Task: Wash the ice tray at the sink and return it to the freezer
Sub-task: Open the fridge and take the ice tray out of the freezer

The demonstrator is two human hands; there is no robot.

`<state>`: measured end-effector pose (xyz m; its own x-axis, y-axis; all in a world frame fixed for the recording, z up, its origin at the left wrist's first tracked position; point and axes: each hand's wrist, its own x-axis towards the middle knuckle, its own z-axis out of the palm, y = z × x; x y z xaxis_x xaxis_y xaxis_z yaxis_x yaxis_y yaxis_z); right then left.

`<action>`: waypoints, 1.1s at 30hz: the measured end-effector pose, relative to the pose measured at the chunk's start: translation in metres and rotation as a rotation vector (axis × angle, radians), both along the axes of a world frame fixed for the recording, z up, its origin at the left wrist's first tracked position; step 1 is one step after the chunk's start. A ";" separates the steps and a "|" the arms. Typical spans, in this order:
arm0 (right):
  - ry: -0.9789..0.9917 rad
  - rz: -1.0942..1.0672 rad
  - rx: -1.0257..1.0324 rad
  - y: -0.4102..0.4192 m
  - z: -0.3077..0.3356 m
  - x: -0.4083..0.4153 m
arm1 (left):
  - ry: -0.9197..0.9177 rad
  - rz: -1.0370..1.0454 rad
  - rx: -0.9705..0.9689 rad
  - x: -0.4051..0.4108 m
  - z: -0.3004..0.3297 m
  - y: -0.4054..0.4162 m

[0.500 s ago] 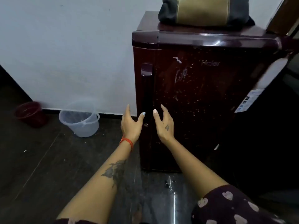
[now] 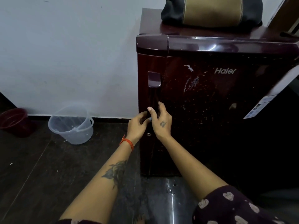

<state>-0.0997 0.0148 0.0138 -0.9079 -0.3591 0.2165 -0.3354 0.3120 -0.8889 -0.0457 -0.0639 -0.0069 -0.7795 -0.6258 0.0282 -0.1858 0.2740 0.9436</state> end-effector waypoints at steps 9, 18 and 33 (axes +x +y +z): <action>0.019 -0.040 0.011 -0.002 -0.002 -0.001 | -0.013 0.039 -0.016 -0.004 -0.009 0.002; 0.137 0.010 0.051 0.032 -0.006 0.016 | -0.007 0.040 -0.014 0.023 -0.011 0.030; 0.088 0.143 -0.013 0.160 -0.017 0.079 | 0.047 0.110 0.034 0.106 -0.012 0.167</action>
